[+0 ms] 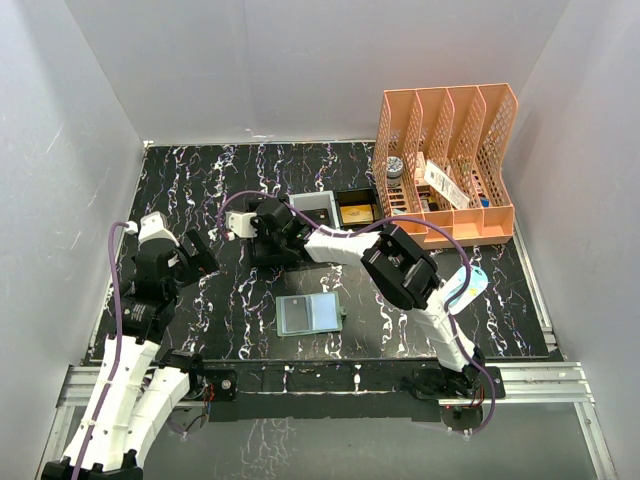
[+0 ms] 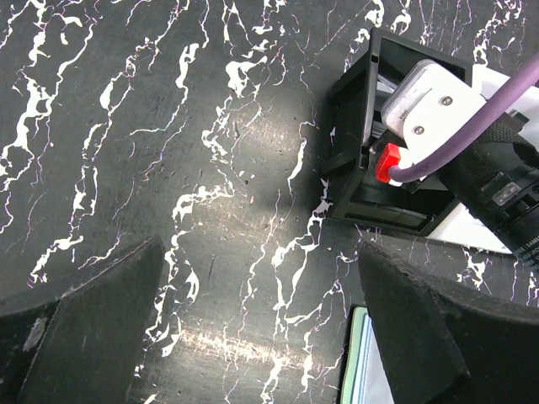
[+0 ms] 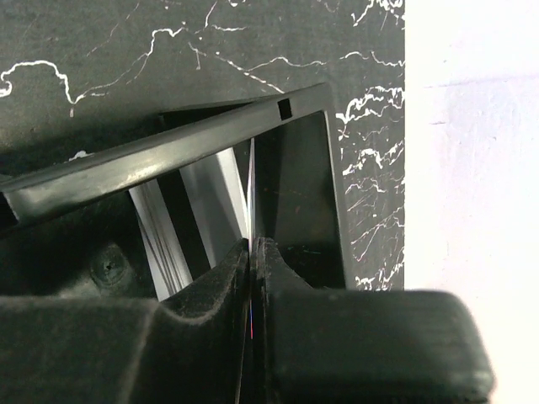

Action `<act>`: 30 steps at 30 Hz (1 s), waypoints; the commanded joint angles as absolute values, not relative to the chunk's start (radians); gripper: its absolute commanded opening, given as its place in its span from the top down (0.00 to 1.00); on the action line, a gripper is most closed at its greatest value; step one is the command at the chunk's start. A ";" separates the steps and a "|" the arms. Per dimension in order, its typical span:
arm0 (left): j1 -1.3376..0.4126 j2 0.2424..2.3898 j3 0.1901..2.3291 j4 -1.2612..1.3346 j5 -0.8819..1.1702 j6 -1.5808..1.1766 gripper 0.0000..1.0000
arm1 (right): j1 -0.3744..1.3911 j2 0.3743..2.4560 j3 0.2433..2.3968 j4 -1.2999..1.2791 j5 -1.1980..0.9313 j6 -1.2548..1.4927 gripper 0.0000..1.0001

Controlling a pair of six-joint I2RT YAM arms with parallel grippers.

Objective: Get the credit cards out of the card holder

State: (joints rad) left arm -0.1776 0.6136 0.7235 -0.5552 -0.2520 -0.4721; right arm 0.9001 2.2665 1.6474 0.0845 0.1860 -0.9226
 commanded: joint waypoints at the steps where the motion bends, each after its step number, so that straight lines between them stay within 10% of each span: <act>1: -0.171 0.612 0.723 -0.562 -0.256 -0.463 0.01 | 0.901 2.255 1.694 0.082 0.206 -0.914 0.96; 20: -0.172 0.634 0.721 -0.556 -0.232 -0.454 0.01 | 0.900 2.322 1.754 0.075 0.235 -0.894 0.87; 30: -0.172 0.641 0.720 -0.554 -0.221 -0.451 0.01 | 0.900 2.260 1.670 0.120 0.219 -0.863 0.67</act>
